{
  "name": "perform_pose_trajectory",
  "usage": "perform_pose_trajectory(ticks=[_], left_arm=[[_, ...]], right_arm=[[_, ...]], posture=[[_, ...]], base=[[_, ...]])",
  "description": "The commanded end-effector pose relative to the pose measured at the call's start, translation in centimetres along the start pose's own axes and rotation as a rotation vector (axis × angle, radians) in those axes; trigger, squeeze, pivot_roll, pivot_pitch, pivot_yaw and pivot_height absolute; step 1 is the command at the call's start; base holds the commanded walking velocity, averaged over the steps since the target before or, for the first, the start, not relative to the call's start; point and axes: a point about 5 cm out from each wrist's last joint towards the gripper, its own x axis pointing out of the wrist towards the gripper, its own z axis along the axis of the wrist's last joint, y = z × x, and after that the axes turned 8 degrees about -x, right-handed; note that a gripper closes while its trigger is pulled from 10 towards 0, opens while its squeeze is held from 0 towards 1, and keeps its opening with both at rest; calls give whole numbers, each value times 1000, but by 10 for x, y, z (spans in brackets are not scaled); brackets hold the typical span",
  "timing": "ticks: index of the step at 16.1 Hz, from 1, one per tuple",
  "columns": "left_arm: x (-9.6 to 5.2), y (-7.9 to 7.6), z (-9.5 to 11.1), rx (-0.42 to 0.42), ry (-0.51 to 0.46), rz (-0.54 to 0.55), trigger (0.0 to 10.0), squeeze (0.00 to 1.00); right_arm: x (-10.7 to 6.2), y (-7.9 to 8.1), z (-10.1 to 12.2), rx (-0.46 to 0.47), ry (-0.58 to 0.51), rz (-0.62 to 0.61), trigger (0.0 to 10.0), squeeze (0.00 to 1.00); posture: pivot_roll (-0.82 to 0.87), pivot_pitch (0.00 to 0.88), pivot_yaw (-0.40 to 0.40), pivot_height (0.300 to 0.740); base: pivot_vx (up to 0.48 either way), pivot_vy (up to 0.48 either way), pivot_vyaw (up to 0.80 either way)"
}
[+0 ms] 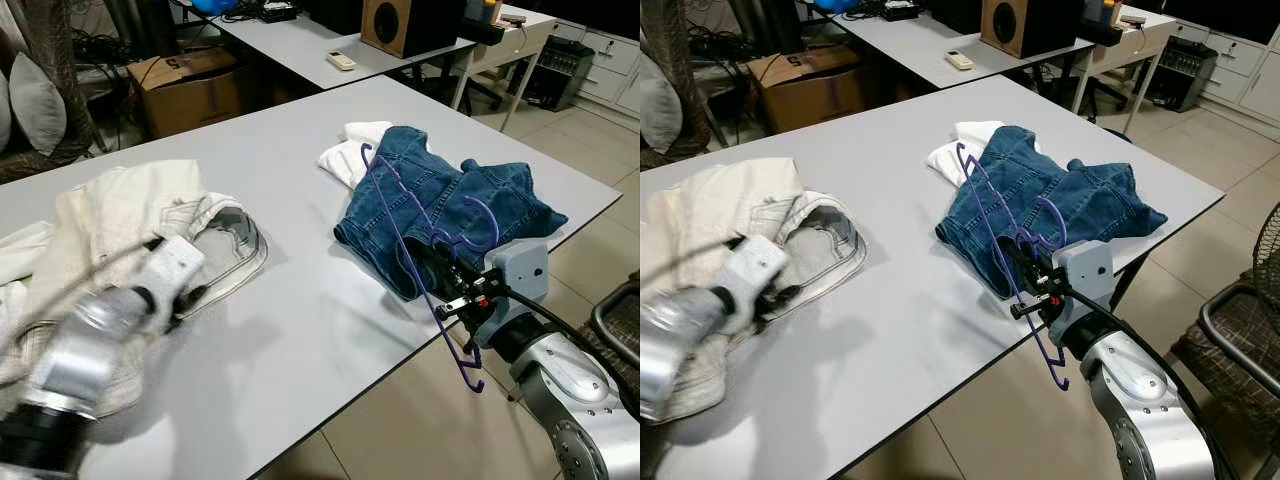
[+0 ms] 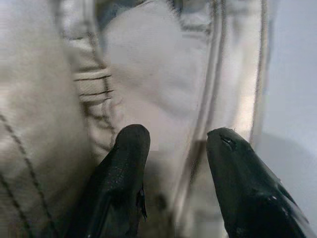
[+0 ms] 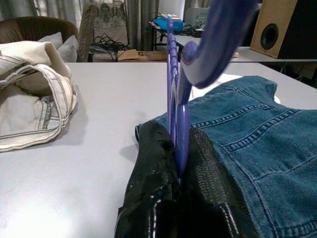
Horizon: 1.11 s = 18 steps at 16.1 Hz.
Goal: Hang hanger
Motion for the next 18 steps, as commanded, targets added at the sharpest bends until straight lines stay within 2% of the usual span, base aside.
perform_pose_trajectory(ticks=[1, 2, 3, 4, 5, 6, 7, 8, 10, 12, 13, 14, 16, 18], left_arm=[[-6, 9, 5, 14, 15, 10, 10000, 0], [-10, 19, 8, 28, 20, 57, 10000, 0], [-10, 19, 8, 28, 20, 57, 10000, 0], [-13, 41, 15, 42, -7, 222, 10000, 0], [-14, 56, 21, 92, -43, 362, 10000, 0], [-15, 65, 31, 147, -96, 466, 10000, 0], [-15, 66, 43, 196, -167, 505, 10000, 0], [-14, 63, 50, 192, -206, 496, 10000, 0], [-8, 53, 53, 126, -227, 423, 10000, 0], [6, 23, 40, 88, -170, 176, 10000, 0], [8, 10, 33, 89, -134, 54, 10000, 0], [8, 13, 33, 86, -143, 93, 10000, 0], [6, 31, 37, 144, -151, 246, 10000, 0], [0, 40, 43, 153, -170, 321, 10000, 0]], right_arm=[[1, -4, 2, -18, -10, -6, 10000, 0], [2, -5, 2, -18, -10, -8, 10000, 0], [2, -5, 2, -18, -10, -8, 10000, 0], [2, -5, 2, -18, -12, -10, 10000, 0], [3, -5, 2, -17, -13, -10, 10000, 0], [3, -5, 3, -17, -15, -10, 10000, 0], [4, -5, 3, -17, -16, -10, 10000, 0], [4, -5, 3, -17, -16, -11, 10000, 0], [3, -5, 2, -18, -14, -14, 10000, 0], [2, -6, 2, -19, -11, -19, 10000, 0], [1, -7, 2, -19, -11, -23, 10000, 0], [2, -7, 2, -19, -12, -24, 10000, 0], [3, -7, 2, -21, -14, -23, 10000, 0], [4, -8, 3, -22, -17, -21, 10000, 0]], posture=[[-199, 0, 24, 740], [-199, 0, 24, 740], [-199, 0, 24, 740], [-191, 0, 21, 740], [-191, 0, 22, 740], [-191, 0, 22, 740], [-190, 0, 21, 740], [-190, 0, 21, 740], [-196, 0, 28, 740], [-204, 0, 36, 740], [-204, 0, 36, 740], [-204, 0, 35, 740], [-199, 0, 29, 740], [-197, 0, 26, 740]], base=[[0, 0, 0], [0, 0, 0], [0, 0, 0], [0, 0, 0], [0, 0, 0], [0, 0, 0], [0, 0, 0], [0, 0, 0], [0, 0, 0], [0, 0, 0], [0, 0, 0], [0, 0, 0], [0, 0, 0], [0, 0, 0]])
